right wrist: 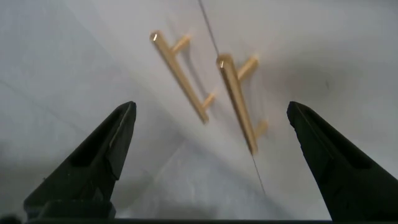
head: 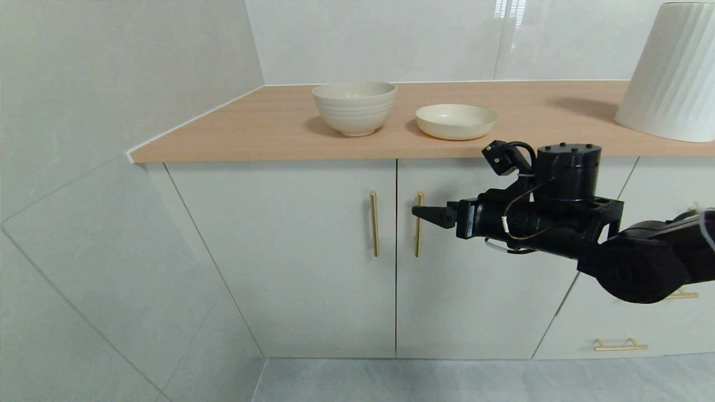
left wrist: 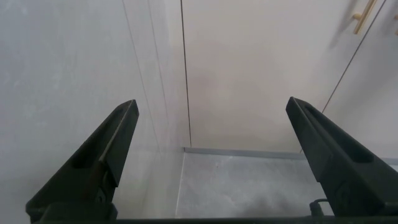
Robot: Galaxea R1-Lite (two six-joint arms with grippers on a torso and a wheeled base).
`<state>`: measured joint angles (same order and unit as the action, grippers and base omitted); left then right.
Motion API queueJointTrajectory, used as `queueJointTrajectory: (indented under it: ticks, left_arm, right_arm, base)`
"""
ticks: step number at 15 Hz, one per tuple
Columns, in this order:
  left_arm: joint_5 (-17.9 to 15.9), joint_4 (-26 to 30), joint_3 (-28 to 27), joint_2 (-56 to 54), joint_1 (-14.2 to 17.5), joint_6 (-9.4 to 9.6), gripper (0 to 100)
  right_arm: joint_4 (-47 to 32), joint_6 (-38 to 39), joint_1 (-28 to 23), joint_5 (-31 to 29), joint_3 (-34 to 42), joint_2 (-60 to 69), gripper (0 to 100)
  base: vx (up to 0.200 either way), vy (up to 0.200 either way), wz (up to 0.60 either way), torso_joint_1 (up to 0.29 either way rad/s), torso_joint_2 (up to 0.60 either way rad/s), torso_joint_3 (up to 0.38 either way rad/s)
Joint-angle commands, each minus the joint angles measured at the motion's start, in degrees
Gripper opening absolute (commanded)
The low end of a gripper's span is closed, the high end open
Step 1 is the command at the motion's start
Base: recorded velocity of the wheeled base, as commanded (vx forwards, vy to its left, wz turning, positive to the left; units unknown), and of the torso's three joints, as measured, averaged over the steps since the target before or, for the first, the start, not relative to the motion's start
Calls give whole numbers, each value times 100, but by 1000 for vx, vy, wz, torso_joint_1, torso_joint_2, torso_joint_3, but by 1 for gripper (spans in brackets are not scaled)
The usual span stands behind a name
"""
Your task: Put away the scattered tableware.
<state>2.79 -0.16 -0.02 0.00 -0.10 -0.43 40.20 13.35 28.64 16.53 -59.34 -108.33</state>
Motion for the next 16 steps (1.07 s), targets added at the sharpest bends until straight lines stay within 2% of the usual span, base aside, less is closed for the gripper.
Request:
queueJointTrajectory:
  ticks: [1,5,9,16]
  left_arm:
    - [2,-2,2,0,1,-1,100]
    - [2,-2,2,0,1,-1,100]
    - [2,-2,-6,0,1,-1,100]
    - [2,-2,-6,0,1,-1,100]
  right_arm:
    - [269,71,28,-89,-104,-576,100]
    - [356,274,169,-168,-227,-716,100]
    - [875,493,248,-194,-323,-989,100]
    - [1051,1179,538,-150,-279,-874,100]
  base:
    - [0,0,0,0,0,0]
    - [0,0,0,0,0,0]
    - [0,0,0,0,0,0]
    - [0,0,0,0,0,0]
